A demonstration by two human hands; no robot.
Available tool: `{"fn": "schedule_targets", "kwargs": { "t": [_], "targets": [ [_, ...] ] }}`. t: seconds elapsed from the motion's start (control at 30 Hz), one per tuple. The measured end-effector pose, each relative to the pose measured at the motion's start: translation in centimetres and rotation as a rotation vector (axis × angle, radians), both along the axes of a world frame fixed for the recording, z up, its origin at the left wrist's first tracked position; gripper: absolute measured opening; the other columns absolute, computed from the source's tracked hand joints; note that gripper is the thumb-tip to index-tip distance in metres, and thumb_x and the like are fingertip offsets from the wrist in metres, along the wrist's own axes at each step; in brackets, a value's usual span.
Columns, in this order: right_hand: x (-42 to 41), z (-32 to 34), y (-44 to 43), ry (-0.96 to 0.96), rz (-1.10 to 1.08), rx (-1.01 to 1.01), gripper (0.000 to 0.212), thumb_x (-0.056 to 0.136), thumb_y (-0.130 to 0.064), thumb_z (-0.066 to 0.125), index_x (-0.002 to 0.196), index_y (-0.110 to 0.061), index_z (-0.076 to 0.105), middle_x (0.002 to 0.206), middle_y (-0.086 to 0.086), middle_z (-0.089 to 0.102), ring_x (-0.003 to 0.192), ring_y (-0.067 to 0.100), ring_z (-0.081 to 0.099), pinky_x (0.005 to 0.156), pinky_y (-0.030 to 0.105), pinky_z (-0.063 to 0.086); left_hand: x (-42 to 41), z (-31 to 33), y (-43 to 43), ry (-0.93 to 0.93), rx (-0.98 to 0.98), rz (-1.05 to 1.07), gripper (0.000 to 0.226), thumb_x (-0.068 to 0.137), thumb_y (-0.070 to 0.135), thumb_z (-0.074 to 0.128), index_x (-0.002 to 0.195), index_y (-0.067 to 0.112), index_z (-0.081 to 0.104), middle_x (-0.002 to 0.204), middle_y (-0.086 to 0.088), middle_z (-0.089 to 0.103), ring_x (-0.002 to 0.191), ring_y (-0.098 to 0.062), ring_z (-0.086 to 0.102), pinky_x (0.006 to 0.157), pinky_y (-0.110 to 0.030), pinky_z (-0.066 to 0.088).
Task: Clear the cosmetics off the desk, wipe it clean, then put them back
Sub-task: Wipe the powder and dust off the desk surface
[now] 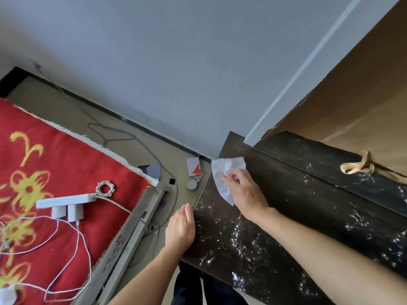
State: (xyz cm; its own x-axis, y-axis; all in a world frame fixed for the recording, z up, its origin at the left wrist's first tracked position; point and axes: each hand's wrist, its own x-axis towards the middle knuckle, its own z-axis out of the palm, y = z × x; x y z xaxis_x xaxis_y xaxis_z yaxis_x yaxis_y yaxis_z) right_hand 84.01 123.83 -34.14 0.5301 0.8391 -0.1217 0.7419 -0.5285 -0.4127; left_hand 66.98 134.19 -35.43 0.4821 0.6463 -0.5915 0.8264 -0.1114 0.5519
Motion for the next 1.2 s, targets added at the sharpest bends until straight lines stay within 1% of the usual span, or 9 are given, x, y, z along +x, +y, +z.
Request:
{"fn": "schedule_targets", "kwargs": {
  "t": [0.13,0.2,0.3,0.43,0.53,0.63,0.9,1.03,1.2],
  "targets": [
    [5.4,0.0,3.3,-0.107,-0.253,-0.016,0.054,0.082,0.002,0.058,0.133,-0.01,0.046,0.123,0.018,0.045,0.109,0.032,0.043,0.091,0.042,0.045,0.2,-0.4,0.0,-0.029,0.003,-0.002,0.046,0.098,0.043,0.017,0.079,0.021,0.054,0.084,0.006,0.061,0.083,-0.013,0.058,0.083,-0.041,0.045],
    [5.4,-0.1,5.6,-0.112,-0.207,-0.062,0.076,0.07,0.005,0.072,0.137,-0.009,0.04,0.125,0.017,0.042,0.108,0.03,0.041,0.091,0.037,0.048,0.2,-0.7,0.1,-0.032,0.01,0.001,0.046,0.098,0.043,0.018,0.079,0.021,0.053,0.082,0.005,0.062,0.081,-0.014,0.058,0.082,-0.042,0.046],
    [3.7,-0.3,4.8,-0.121,-0.007,-0.106,0.082,0.066,0.003,0.077,0.138,-0.012,0.04,0.122,0.014,0.043,0.102,0.025,0.045,0.084,0.029,0.05,0.0,-0.9,0.4,-0.037,0.015,0.012,0.047,0.098,0.044,0.018,0.078,0.02,0.054,0.08,0.004,0.062,0.079,-0.014,0.058,0.081,-0.043,0.046],
    [5.1,0.0,0.2,-0.21,-0.097,-0.164,0.075,0.058,0.004,0.081,0.127,-0.007,0.052,0.124,0.015,0.052,0.108,0.03,0.051,0.089,0.037,0.05,0.0,-0.5,0.2,-0.028,0.025,0.006,0.046,0.098,0.04,0.02,0.077,0.017,0.053,0.078,0.003,0.061,0.078,-0.015,0.058,0.081,-0.044,0.046],
    [5.4,-0.3,2.8,-0.231,-0.028,-0.138,0.073,0.072,0.004,0.07,0.138,-0.004,0.041,0.147,0.014,0.036,0.137,0.03,0.032,0.114,0.038,0.028,0.3,-0.4,0.3,-0.039,0.035,0.005,0.044,0.099,0.038,0.021,0.076,0.017,0.053,0.078,0.002,0.061,0.078,-0.015,0.058,0.08,-0.044,0.047],
    [5.3,-0.5,6.8,-0.146,0.011,-0.046,0.067,0.083,0.004,0.061,0.143,-0.009,0.035,0.157,0.006,0.02,0.144,0.024,0.015,0.118,0.036,0.017,0.4,-0.7,0.4,-0.029,0.026,0.002,0.043,0.098,0.04,0.021,0.08,0.02,0.055,0.081,0.002,0.063,0.079,-0.014,0.059,0.08,-0.043,0.048],
    [6.9,-0.7,-9.0,-0.192,-0.329,-0.06,0.06,0.07,0.018,0.065,0.126,0.001,0.056,0.135,0.014,0.054,0.126,0.03,0.05,0.108,0.034,0.031,0.4,-0.1,0.2,-0.014,0.071,-0.002,0.04,0.099,0.032,0.023,0.072,0.017,0.049,0.077,-0.002,0.059,0.08,-0.024,0.055,0.078,-0.041,0.043],
    [5.1,-0.8,-5.1,-0.086,-0.323,-0.049,0.068,0.06,0.019,0.07,0.125,0.005,0.055,0.134,0.02,0.054,0.125,0.037,0.05,0.107,0.041,0.035,0.7,-0.1,-0.3,-0.014,0.066,0.002,0.041,0.099,0.031,0.022,0.074,0.015,0.05,0.079,-0.004,0.06,0.08,-0.023,0.055,0.078,-0.041,0.042],
    [3.9,0.3,-0.7,0.044,-0.186,0.05,0.026,0.095,-0.013,0.051,0.119,-0.009,0.062,0.125,0.005,0.051,0.108,0.018,0.048,0.09,0.036,0.051,0.6,0.0,-0.5,-0.022,0.074,0.014,0.04,0.099,0.03,0.022,0.071,0.015,0.048,0.078,-0.005,0.06,0.08,-0.025,0.055,0.079,-0.042,0.043]
  ]
}}
